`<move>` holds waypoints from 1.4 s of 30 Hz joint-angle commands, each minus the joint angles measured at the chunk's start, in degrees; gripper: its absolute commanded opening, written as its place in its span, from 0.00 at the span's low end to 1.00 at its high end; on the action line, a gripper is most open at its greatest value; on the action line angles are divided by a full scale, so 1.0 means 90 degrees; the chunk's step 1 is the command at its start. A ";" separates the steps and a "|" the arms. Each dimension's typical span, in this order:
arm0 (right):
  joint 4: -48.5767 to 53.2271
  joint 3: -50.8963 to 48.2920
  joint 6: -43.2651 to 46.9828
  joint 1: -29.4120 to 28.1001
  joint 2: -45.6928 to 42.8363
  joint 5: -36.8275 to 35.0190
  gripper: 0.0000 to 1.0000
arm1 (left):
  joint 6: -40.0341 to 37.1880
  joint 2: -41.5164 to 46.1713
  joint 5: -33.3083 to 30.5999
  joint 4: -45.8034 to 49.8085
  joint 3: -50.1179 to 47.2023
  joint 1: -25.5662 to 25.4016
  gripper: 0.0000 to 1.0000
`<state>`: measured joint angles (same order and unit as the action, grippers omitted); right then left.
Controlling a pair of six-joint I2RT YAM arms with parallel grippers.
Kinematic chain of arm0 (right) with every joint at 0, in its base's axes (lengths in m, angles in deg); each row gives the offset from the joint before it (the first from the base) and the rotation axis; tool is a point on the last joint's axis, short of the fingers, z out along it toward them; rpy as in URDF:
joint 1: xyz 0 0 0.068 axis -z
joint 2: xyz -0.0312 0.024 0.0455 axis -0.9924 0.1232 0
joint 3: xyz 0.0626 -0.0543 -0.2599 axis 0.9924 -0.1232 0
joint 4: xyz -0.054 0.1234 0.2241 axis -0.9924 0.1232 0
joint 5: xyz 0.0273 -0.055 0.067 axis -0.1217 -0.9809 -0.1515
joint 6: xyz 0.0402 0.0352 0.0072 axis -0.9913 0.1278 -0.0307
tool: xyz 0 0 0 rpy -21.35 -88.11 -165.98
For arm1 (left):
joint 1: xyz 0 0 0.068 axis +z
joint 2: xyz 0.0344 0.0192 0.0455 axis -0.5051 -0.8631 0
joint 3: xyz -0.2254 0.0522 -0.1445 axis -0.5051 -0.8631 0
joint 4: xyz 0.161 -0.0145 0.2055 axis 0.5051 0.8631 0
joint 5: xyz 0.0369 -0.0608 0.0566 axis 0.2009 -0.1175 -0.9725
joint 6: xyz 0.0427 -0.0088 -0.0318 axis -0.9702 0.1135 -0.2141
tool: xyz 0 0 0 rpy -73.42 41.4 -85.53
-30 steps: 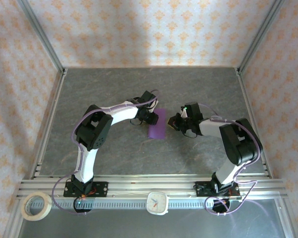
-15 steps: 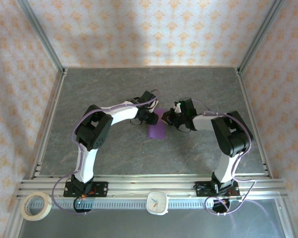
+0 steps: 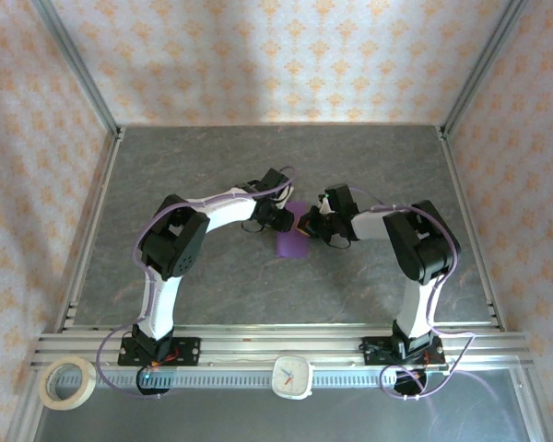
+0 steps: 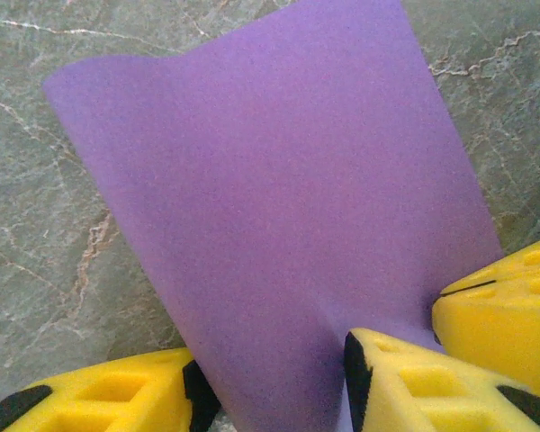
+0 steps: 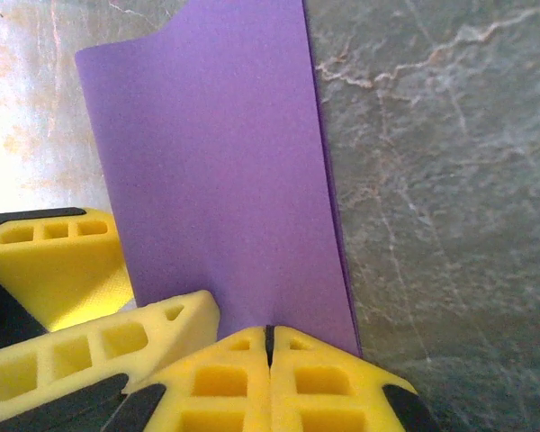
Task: Fold a paper plane with a square sheet of paper (pick it up from the middle)
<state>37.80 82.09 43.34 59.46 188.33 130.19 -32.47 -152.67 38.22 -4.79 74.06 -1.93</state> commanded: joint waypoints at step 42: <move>0.2895 0.0655 0.1793 0.0409 0.0398 -0.0992 0.00 | 0.3373 0.0050 0.3163 -0.2786 -0.0663 0.0436 0.00</move>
<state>56.42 91.25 59.29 62.13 189.53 127.66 -2.55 -151.62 66.59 -32.25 65.78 2.09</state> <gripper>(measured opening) 0.047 0.053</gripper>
